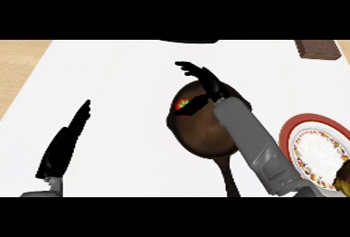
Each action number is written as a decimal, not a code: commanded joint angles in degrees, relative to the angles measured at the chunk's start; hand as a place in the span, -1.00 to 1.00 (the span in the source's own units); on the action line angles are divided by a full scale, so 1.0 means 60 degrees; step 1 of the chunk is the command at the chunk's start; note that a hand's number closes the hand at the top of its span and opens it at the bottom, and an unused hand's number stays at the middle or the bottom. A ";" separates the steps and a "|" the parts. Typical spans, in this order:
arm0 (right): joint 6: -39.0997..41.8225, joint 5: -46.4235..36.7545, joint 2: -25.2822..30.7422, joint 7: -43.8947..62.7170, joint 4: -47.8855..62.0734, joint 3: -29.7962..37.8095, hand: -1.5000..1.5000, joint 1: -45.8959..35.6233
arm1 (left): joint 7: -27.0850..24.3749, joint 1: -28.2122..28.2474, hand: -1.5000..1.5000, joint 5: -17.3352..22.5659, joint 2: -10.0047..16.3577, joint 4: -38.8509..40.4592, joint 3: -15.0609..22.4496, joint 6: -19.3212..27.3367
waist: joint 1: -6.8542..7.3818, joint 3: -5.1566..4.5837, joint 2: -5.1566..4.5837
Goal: Pick the tomato from the plate and place it in the pan
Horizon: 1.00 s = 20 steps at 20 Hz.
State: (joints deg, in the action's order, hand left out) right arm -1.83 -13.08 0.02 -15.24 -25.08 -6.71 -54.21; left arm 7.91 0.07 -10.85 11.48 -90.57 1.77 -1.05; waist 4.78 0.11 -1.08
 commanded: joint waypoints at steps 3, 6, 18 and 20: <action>-0.1250 0.1351 -0.0003 0.0102 0.0532 0.1240 -1.00 -0.0776 | -0.0175 0.0122 0.00 0.0005 -0.0030 0.0160 -0.0080 0.0010 | -0.0247 -0.0011 0.0020; -0.1078 0.1589 0.0675 -0.0031 0.0787 0.1926 -1.00 -0.0904 | 0.0217 0.0137 0.00 -0.0236 -0.0249 -0.0254 0.0061 0.0329 | -0.0427 -0.0007 0.0047; 0.1193 0.1883 0.3995 -0.3056 0.1977 0.2867 -1.00 0.0241 | 0.0151 0.0430 0.00 0.0199 0.0106 -0.0488 -0.0334 -0.0198 | -0.0340 0.0007 -0.0007; 0.1516 0.1836 0.4204 -0.3160 0.2288 0.2904 -1.00 0.0116 | 0.0113 0.0100 0.00 0.0068 0.0015 -0.0110 -0.0399 -0.0023 | -0.0333 0.0007 -0.0029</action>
State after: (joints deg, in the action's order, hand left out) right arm 4.19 -1.98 21.61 -30.55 -13.87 9.75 -54.16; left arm 8.68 1.70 -11.02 11.24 -91.99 0.43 -0.83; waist 2.60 0.13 -1.14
